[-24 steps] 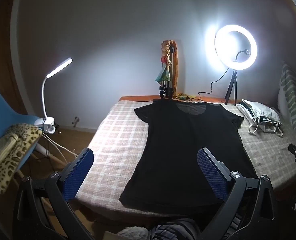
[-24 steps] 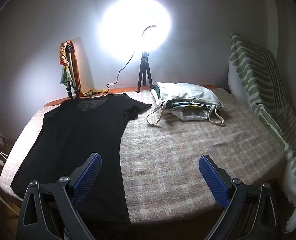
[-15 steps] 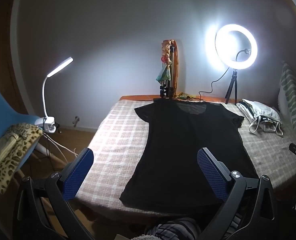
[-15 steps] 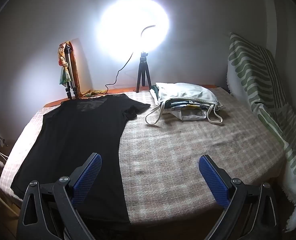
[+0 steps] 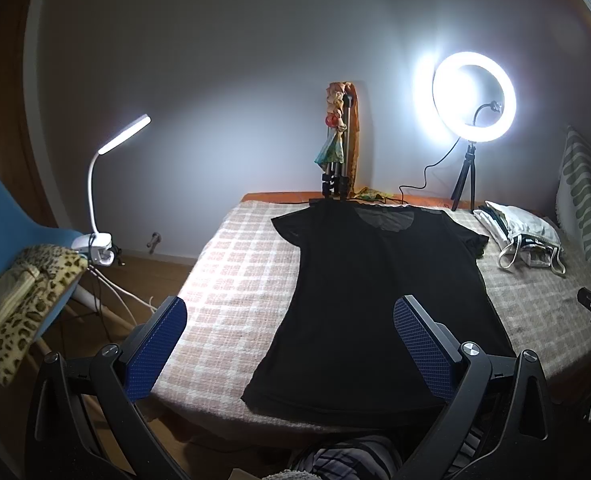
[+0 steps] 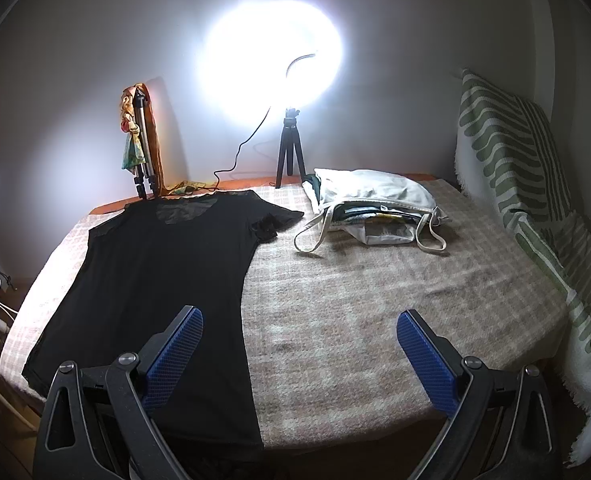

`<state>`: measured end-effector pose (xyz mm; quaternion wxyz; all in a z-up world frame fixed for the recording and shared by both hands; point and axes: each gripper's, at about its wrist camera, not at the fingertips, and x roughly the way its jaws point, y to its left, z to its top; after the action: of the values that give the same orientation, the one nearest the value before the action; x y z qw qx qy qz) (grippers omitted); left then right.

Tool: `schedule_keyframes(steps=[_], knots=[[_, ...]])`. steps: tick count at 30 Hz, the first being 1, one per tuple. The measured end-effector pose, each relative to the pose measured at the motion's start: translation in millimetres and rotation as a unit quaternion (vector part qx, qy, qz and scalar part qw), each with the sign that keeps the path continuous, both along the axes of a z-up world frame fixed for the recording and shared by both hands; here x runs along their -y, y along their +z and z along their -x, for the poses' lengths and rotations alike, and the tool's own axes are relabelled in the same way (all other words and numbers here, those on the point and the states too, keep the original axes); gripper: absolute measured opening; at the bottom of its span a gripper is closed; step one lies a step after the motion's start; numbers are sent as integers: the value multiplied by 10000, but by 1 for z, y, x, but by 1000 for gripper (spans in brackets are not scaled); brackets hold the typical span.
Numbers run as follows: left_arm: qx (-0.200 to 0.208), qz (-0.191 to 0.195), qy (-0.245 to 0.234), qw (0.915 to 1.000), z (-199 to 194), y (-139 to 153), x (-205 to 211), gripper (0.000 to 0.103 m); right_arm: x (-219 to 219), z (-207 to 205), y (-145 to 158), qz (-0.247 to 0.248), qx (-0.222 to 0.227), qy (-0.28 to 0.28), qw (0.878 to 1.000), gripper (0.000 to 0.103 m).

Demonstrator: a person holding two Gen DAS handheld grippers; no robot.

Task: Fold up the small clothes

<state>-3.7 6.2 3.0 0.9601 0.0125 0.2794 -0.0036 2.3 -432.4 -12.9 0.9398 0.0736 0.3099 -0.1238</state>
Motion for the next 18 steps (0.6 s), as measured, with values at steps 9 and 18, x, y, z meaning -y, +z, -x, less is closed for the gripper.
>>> schedule_keyframes(steps=[9, 18], knots=[[-3, 2, 11, 10000, -1, 1, -1, 103, -1, 0, 0, -6, 6, -8, 10000, 99], [3, -9, 16, 10000, -3, 1, 0, 103, -1, 0, 0, 12, 8, -8, 10000, 99]])
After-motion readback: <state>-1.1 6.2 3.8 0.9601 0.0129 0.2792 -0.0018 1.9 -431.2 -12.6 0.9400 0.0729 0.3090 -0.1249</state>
